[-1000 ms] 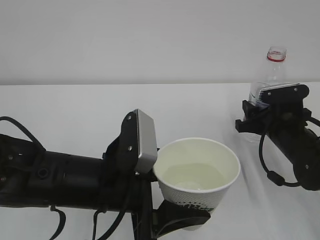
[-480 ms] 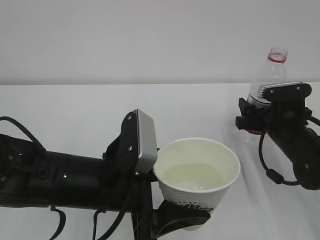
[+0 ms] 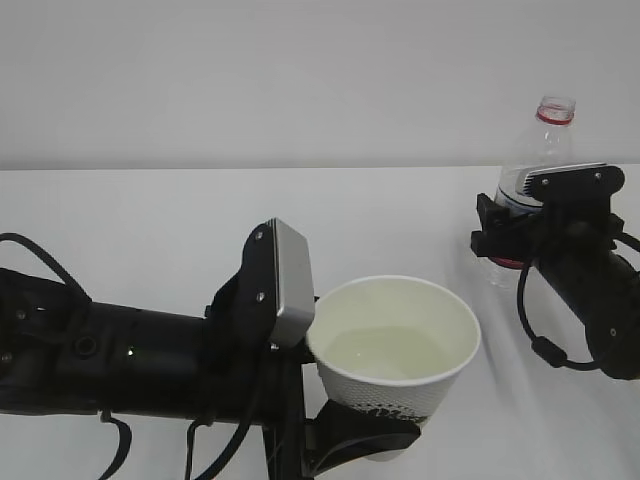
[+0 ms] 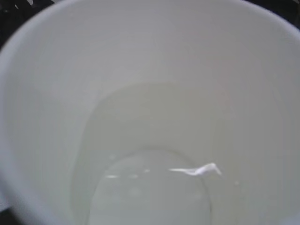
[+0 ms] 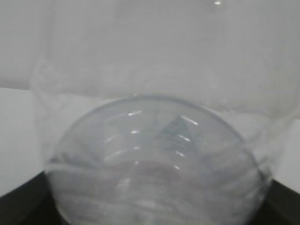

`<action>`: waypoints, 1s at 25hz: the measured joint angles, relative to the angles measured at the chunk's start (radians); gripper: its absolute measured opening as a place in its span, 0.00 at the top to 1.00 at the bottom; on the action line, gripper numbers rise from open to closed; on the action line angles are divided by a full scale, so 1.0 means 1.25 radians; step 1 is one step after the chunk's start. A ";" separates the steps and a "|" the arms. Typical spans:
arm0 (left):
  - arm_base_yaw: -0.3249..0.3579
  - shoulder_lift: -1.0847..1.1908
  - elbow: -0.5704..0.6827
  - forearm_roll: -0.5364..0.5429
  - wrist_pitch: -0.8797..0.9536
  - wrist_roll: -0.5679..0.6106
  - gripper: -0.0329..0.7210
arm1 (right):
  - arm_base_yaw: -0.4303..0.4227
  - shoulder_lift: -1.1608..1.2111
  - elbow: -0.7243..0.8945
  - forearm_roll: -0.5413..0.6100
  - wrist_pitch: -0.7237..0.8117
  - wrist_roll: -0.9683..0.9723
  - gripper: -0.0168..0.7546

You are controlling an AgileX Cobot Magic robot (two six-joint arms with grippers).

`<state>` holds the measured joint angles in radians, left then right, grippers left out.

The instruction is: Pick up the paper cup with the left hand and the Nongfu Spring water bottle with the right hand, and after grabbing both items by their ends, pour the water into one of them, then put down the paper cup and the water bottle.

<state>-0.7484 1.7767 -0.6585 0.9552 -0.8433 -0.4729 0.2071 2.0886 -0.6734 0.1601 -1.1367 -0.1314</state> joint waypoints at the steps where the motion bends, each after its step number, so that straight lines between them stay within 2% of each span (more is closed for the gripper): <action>1: 0.000 0.000 0.000 0.000 0.000 0.000 0.30 | 0.000 0.000 0.000 0.000 0.000 0.000 0.19; 25: 0.000 0.000 0.000 0.000 0.001 0.000 0.30 | 0.000 -0.124 0.000 -0.001 0.022 -0.015 0.19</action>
<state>-0.7484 1.7767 -0.6585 0.9552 -0.8424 -0.4729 0.2071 1.9335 -0.6734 0.1586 -1.1089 -0.1504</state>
